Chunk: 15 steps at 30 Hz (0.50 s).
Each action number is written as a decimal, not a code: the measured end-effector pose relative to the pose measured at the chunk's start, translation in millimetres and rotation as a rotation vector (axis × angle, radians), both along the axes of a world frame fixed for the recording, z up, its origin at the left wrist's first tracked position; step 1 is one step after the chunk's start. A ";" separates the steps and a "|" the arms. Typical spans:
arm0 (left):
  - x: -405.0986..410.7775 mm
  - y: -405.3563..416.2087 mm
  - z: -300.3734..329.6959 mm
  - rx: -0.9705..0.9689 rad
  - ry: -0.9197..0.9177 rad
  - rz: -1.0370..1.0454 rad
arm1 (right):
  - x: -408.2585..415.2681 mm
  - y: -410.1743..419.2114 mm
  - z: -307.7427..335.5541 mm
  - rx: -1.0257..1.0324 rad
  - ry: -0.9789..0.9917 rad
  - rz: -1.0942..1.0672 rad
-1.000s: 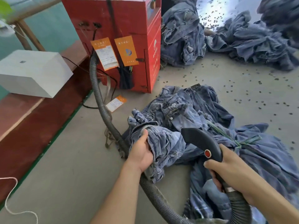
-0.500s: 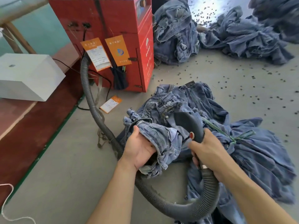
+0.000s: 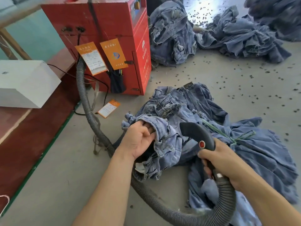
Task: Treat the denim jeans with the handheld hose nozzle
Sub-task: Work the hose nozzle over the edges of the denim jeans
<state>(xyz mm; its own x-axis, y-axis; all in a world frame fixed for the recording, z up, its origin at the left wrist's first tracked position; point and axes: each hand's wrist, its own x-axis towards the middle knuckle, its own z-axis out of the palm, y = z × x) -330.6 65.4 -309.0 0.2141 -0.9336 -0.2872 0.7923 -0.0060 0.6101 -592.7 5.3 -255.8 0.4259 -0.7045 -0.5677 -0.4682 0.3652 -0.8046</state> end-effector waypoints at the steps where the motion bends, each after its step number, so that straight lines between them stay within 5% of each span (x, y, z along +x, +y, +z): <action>1: -1.6 -6.4 -1.4 0.059 -0.164 -0.015 | -5.4 4.3 -0.4 0.017 -0.009 0.019; 5: -12.5 -13.8 -23.7 0.286 -0.578 0.094 | -12.6 14.5 -8.3 0.025 -0.011 0.052; 10: -14.9 -9.2 -36.6 0.303 -0.122 0.032 | -8.4 16.0 -11.3 0.026 -0.036 0.084; 15: -24.4 -9.8 -29.7 0.367 -0.142 0.086 | -6.6 26.2 -3.4 0.044 -0.060 0.095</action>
<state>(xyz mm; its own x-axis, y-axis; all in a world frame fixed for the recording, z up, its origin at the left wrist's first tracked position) -355.0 55.6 -338.7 0.3490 -0.7515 -0.5598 0.7070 -0.1810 0.6837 -599.3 31.5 -259.2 0.5234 -0.6343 -0.5689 -0.4541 0.3573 -0.8162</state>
